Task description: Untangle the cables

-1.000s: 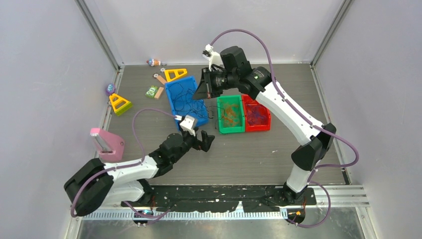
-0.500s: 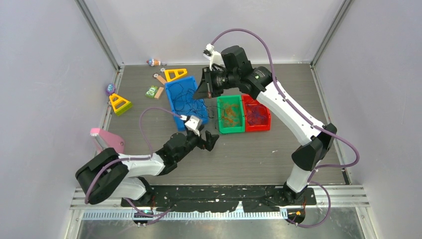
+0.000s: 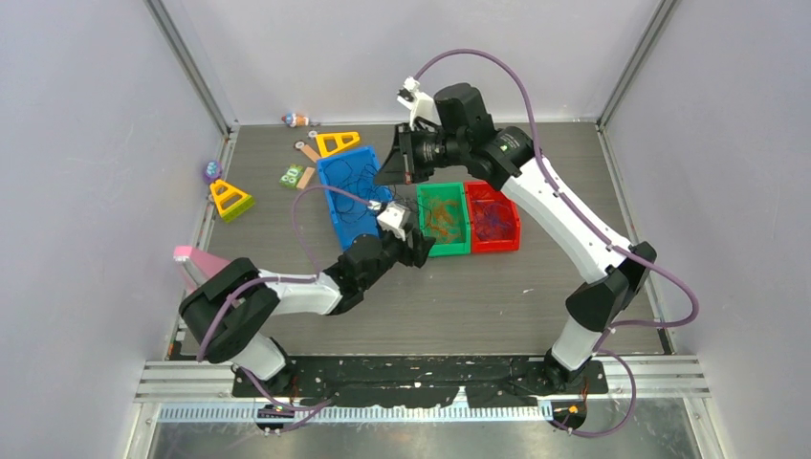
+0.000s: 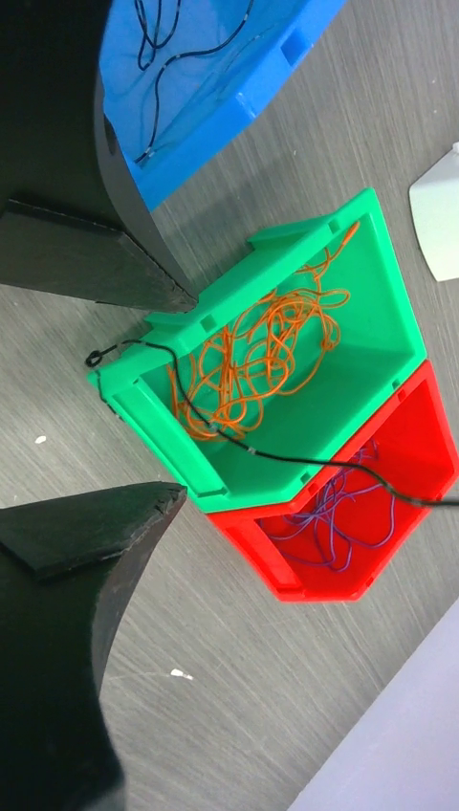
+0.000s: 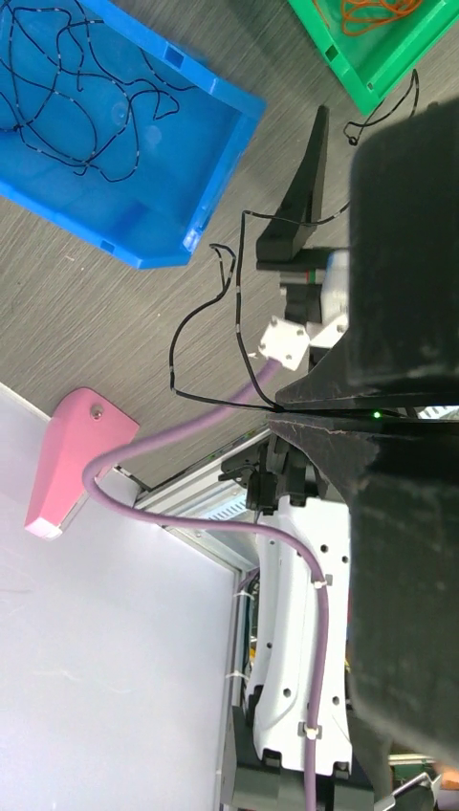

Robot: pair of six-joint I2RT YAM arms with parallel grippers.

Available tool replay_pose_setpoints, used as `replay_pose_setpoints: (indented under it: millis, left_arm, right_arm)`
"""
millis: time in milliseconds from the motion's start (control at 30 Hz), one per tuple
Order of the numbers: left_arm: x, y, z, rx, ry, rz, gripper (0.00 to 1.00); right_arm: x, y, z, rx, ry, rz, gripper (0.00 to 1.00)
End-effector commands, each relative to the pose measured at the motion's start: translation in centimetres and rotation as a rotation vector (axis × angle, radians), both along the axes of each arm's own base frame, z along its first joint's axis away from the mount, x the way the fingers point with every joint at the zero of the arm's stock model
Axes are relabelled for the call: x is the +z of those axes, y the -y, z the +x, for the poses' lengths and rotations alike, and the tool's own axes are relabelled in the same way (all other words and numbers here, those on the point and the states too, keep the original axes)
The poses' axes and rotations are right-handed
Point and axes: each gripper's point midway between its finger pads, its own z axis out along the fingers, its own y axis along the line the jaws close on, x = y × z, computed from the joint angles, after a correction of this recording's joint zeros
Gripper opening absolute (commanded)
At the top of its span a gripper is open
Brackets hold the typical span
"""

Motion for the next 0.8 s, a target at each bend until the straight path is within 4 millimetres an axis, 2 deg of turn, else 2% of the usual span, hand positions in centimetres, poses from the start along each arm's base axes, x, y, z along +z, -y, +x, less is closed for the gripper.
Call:
replay_pose_setpoints:
  millis: [0,100,167,233,267,333,467,600,700,767]
  left_arm:
    - [1.3,0.2,2.5,0.069,-0.001,-0.040,0.63]
    - [1.1,0.2,3.4,0.085,-0.025,-0.052,0.53]
    - [1.1,0.1,3.8,0.090,-0.030,-0.057,0.37]
    - [1.1,-0.2,4.1,0.097,-0.038,-0.054,0.08]
    - [1.0,-0.4,4.1,0.102,-0.042,-0.047,0.00]
    - [1.4,-0.7,3.7,0.094,-0.038,-0.035,0.00]
    - [3.3,-2.2,1.9,0.079,-0.020,-0.043,0.00]
    - [4.3,-3.5,-1.2,-0.014,-0.083,0.029,0.00]
    - [5.1,-5.4,-3.3,-0.029,-0.133,0.083,0.00]
    - [5.5,-7.3,-4.0,0.006,-0.164,0.123,0.00]
  right_arm:
    - [3.6,0.8,-1.0,0.011,0.069,0.077,0.06]
    - [3.7,1.0,-1.1,0.008,0.069,0.080,0.05]
    - [3.7,1.0,-1.1,0.008,0.070,0.080,0.05]
    - [3.7,1.1,-1.1,0.005,0.069,0.081,0.05]
    - [3.6,1.1,-1.1,0.003,0.067,0.078,0.05]
    - [3.3,1.3,-1.0,-0.003,0.066,0.072,0.05]
    - [2.3,1.7,-0.5,-0.021,0.053,0.061,0.05]
    - [0.8,2.1,0.5,-0.052,0.039,0.043,0.06]
    - [-0.5,2.5,1.7,-0.099,0.057,0.002,0.05]
    - [-1.9,2.3,2.7,-0.119,0.057,-0.028,0.05]
